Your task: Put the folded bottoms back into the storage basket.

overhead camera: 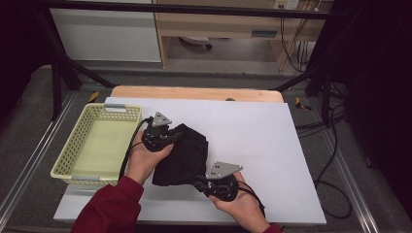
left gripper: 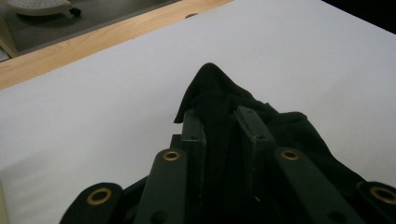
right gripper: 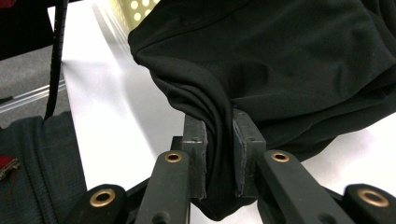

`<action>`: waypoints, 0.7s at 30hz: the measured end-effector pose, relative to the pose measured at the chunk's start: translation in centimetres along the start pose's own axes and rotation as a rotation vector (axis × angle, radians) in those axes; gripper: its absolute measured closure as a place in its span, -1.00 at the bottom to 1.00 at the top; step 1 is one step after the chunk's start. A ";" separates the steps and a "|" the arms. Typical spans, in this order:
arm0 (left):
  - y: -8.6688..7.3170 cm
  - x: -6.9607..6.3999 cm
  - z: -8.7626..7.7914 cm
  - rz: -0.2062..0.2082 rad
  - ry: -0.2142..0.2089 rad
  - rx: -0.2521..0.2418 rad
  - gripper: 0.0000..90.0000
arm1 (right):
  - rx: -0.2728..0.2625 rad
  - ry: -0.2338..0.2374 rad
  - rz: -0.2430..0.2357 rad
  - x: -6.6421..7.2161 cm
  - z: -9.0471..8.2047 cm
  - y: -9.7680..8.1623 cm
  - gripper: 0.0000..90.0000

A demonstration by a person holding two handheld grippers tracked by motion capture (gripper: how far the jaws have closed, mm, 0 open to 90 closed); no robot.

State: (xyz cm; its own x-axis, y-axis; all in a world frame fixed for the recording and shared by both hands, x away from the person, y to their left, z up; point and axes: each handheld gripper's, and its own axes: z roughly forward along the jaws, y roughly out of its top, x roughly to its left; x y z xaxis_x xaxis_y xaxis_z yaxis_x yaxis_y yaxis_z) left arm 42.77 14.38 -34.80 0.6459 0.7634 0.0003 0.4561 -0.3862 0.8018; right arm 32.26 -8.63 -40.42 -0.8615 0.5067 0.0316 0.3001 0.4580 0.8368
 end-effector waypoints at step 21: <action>2.3 0.9 -1.0 0.030 0.018 -0.021 0.66 | 0.001 0.039 -0.021 -0.8 0.2 3.2 0.74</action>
State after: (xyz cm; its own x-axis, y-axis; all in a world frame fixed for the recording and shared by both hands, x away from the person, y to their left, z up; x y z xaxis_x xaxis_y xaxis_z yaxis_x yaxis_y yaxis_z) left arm 43.75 14.73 -32.36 0.6479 0.7609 0.0356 0.4230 -0.3983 0.8139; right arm 34.02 -7.44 -37.88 -0.8831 0.4679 0.0358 0.2823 0.4687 0.8371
